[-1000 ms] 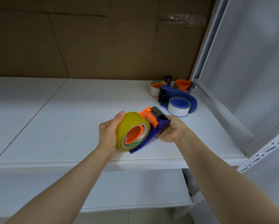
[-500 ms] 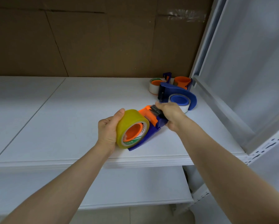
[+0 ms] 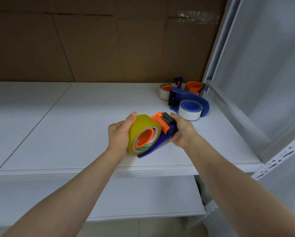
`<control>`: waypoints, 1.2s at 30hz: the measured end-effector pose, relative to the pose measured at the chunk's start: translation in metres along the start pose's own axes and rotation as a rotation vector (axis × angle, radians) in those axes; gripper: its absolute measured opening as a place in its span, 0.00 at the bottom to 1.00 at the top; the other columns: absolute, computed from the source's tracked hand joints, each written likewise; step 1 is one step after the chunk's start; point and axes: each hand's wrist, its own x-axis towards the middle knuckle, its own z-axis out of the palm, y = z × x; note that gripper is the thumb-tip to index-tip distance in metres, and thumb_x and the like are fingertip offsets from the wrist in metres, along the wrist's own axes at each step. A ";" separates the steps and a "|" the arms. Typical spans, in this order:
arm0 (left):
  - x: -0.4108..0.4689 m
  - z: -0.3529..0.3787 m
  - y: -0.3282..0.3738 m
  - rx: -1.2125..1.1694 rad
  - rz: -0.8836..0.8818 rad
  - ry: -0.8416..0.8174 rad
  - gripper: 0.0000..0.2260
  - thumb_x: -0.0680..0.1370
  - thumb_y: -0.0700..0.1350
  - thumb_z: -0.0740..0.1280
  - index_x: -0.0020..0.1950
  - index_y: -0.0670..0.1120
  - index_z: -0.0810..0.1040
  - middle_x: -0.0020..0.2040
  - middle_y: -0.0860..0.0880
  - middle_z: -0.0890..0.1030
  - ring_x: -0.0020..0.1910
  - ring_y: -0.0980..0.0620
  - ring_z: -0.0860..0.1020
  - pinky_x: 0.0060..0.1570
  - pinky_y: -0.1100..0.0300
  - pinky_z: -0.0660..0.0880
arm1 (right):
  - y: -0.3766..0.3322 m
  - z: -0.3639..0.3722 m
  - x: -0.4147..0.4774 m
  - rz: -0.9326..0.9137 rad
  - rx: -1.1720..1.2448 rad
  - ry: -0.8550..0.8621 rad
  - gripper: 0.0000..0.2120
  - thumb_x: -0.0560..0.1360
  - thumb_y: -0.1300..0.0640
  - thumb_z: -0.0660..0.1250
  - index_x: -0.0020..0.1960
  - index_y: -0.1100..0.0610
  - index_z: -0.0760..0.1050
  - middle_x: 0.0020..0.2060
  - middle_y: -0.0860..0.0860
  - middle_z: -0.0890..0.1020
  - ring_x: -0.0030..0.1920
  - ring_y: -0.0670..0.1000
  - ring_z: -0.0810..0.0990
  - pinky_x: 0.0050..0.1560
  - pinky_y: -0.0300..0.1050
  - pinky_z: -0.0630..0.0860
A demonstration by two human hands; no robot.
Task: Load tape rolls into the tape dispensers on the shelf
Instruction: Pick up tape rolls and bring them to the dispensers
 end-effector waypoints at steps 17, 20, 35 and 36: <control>0.052 0.008 0.061 0.604 0.124 -0.504 0.08 0.70 0.45 0.73 0.45 0.44 0.78 0.39 0.46 0.79 0.39 0.48 0.77 0.37 0.60 0.72 | -0.025 -0.016 -0.003 -0.529 -0.476 0.162 0.11 0.79 0.60 0.58 0.56 0.59 0.77 0.53 0.56 0.80 0.52 0.53 0.78 0.64 0.53 0.73; 0.073 0.029 0.057 1.230 0.460 -0.500 0.08 0.75 0.48 0.68 0.43 0.45 0.72 0.46 0.43 0.75 0.49 0.41 0.76 0.39 0.58 0.66 | -0.031 -0.028 -0.007 -0.612 -0.444 0.204 0.08 0.77 0.62 0.60 0.49 0.57 0.78 0.45 0.53 0.80 0.48 0.53 0.79 0.61 0.52 0.76; 0.088 0.068 0.019 1.808 0.740 -0.368 0.33 0.69 0.57 0.69 0.71 0.50 0.63 0.70 0.44 0.61 0.71 0.41 0.59 0.73 0.44 0.42 | -0.086 -0.075 0.033 -0.756 -0.906 0.312 0.26 0.69 0.58 0.70 0.66 0.52 0.70 0.65 0.56 0.70 0.64 0.55 0.71 0.62 0.46 0.69; 0.082 0.067 0.017 1.748 0.803 -0.367 0.31 0.70 0.56 0.68 0.71 0.50 0.65 0.70 0.44 0.61 0.71 0.41 0.59 0.73 0.45 0.42 | -0.089 -0.073 0.037 -0.724 -1.036 0.224 0.32 0.65 0.51 0.73 0.67 0.48 0.67 0.67 0.56 0.66 0.67 0.56 0.67 0.65 0.47 0.67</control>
